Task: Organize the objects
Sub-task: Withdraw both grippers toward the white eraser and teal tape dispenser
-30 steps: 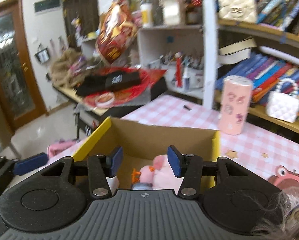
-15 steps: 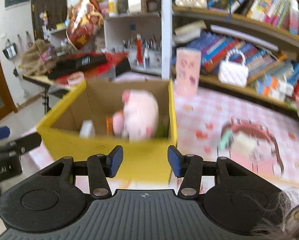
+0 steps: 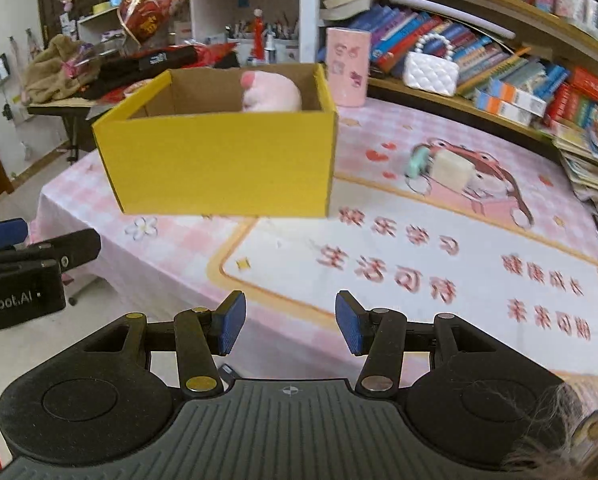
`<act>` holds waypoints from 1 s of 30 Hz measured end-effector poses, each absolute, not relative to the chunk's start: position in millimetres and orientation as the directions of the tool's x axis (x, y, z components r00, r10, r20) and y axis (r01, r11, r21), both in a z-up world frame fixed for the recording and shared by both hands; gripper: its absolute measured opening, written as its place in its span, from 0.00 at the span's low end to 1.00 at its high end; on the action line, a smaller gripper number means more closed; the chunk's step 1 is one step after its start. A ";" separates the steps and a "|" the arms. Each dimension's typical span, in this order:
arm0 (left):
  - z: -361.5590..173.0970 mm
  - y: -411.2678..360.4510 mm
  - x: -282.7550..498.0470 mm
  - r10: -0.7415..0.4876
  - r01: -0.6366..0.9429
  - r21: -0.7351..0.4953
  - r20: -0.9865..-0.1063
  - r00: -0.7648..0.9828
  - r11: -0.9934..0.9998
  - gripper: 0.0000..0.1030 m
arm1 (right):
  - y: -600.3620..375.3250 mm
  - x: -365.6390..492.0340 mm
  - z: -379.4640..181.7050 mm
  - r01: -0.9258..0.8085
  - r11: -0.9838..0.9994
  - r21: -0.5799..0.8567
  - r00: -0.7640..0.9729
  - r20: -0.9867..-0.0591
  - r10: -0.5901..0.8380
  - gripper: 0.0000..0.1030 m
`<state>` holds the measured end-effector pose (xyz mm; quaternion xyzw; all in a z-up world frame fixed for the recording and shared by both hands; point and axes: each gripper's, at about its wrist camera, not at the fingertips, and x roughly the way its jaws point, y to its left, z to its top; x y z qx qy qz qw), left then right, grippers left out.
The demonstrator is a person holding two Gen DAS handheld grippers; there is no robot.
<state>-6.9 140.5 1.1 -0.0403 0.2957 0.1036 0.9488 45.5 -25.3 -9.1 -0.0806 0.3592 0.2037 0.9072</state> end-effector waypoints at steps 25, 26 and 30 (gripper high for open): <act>-9.9 30.8 59.5 -0.075 0.131 0.045 -0.624 0.778 0.990 0.86 | -150.8 65.4 -18.2 -0.083 0.997 0.002 0.700 -0.711 0.060 0.50; -10.0 26.3 64.0 -0.079 0.138 0.046 -0.625 0.776 0.989 0.86 | -156.8 70.3 -18.4 -0.068 0.998 0.010 0.698 -0.714 0.055 0.50; -12.4 9.5 81.2 -0.099 0.162 0.042 -0.635 0.766 0.986 0.86 | -174.3 87.9 -20.8 -0.041 0.999 0.017 0.688 -0.725 0.040 0.50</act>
